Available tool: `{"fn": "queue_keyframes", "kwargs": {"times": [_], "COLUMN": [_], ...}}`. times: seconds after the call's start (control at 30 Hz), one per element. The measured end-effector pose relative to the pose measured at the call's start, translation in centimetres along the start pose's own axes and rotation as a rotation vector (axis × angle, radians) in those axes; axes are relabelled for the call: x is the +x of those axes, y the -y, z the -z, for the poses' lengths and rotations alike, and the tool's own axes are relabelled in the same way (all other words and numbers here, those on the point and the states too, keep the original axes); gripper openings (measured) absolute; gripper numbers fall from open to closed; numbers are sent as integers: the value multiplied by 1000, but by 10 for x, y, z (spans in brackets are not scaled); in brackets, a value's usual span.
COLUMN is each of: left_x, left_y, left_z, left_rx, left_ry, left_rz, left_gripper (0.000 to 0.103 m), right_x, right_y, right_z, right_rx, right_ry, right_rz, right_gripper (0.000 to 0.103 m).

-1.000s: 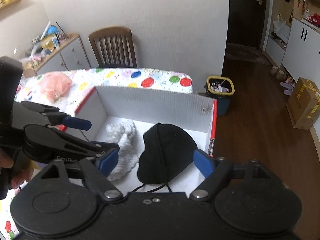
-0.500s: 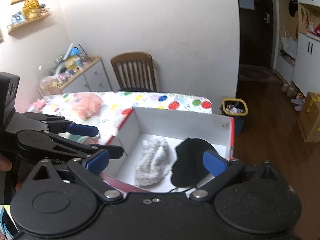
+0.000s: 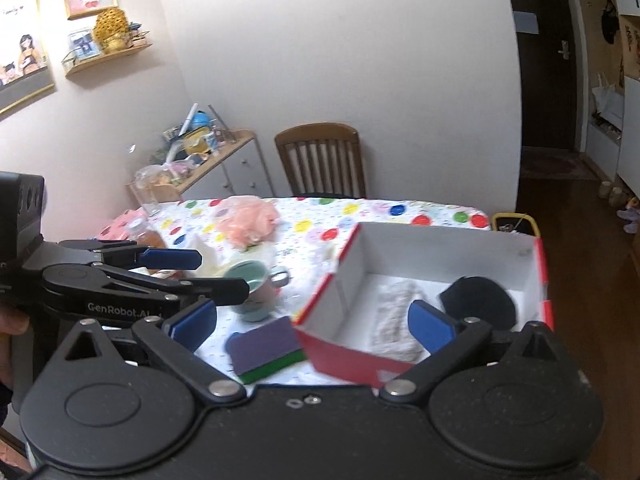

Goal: Organize soft objects
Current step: 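Withdraw both grippers from the box back toward the table items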

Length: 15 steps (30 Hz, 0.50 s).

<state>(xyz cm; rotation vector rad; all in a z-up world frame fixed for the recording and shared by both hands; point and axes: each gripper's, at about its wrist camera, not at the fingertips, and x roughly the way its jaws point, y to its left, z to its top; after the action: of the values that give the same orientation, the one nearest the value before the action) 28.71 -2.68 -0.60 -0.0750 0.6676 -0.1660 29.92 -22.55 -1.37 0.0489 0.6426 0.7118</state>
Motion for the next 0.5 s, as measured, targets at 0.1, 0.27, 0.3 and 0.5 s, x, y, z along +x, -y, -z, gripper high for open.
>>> {"fn": "queue_keyframes", "kwargs": {"times": [0.1, 0.27, 0.3, 0.5], "left_x": [-14, -33, -37, -52], "left_y": [-21, -56, -62, -106], "left_z": [11, 25, 28, 42], "left_rx": [-21, -45, -48, -61], "left_ry": [8, 27, 34, 55], "left_rz": [-11, -17, -20, -71], "left_gripper": [93, 102, 103, 103], "right_x": [7, 22, 24, 48], "right_y": [-20, -52, -59, -98], "right_z": [5, 17, 19, 33], "right_rx": [-15, -17, -16, -28], "right_ry": [-5, -40, -46, -75], "right_rz": [-15, -45, -50, -72], "right_gripper": [102, 102, 102, 102]}}
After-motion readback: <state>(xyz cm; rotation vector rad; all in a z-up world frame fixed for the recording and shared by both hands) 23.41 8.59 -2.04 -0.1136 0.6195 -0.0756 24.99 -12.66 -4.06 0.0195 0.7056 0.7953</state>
